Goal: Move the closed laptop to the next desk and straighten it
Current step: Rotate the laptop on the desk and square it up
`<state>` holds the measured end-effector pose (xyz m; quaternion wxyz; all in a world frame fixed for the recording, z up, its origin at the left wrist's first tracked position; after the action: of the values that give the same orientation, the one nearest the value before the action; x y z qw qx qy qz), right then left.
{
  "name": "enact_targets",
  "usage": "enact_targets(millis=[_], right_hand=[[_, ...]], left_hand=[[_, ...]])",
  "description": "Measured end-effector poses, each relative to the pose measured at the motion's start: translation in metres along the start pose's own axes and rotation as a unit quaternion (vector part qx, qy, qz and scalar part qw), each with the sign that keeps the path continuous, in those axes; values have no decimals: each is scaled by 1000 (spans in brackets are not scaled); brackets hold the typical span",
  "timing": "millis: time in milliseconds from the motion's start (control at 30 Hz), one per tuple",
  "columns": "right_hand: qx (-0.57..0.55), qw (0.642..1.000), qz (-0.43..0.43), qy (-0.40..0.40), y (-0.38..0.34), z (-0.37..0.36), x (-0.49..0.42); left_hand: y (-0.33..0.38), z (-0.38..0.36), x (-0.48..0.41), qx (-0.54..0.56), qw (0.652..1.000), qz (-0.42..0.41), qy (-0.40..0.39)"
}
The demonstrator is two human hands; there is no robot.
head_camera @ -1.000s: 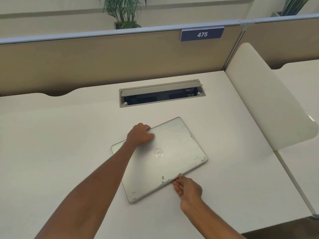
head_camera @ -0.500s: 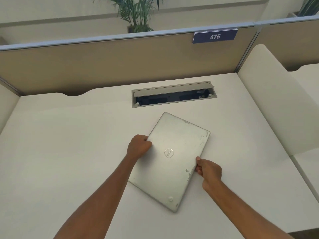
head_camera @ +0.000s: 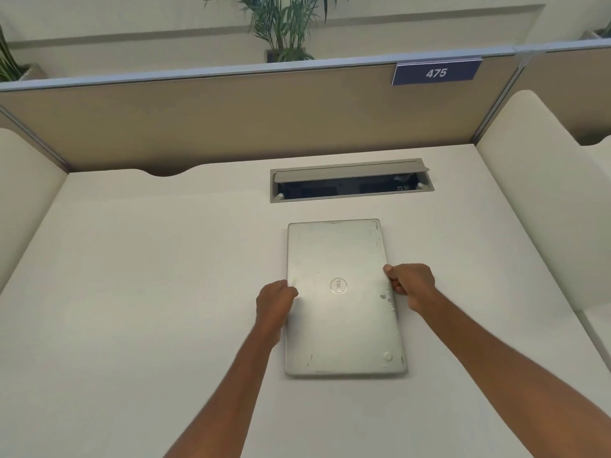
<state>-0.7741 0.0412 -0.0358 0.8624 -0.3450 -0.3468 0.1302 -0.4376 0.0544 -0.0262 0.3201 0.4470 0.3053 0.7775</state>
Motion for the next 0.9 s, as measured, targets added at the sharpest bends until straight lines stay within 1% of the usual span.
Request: enact_targets(millis=[233,367,433,500,567,633,667,733,800,900], right_hand=[[54,998,22,2,-3,-1,3],[59,998,30,-1,-3,0,5],[48,998,26,-24,-1,0,7],[43,996,26,-73,3,1,18],[28,993,55,-101,10,8,40],[-12,995,67,-74,24,19,67],[-41,996,56,-63,34,23,83],[-104,991,-7,-90,61,26,114],[-154,971,-116,-143,90,25,146],[-161,929,-280,-180,130,26,186]], left_hand=[[0,4,-1,-40,999,-14,-2],[0,5,-2,-50,999,-14,-3],[1,5,-5,-60,998,3,0],[5,4,-8,-89,996,14,4],[13,0,-13,-133,991,-9,8],[26,-10,-18,-186,981,-58,5],[34,-16,-20,-210,975,-79,5],[56,-27,-23,-239,963,-128,-1],[79,-39,-26,-266,945,-187,-21],[108,-56,-34,-309,914,-261,-44]])
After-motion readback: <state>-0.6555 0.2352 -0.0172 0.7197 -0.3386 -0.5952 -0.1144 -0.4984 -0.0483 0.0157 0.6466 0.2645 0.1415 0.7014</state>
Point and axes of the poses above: each hand's wrist, its own x-axis away from the middle knuckle, its own z-axis out of the back of the hand, y = z × x, the point moved 5 cm from there along -x, towards the middle knuckle, and after that the axes turned 14 degrees about y, right-handed, at the moved point
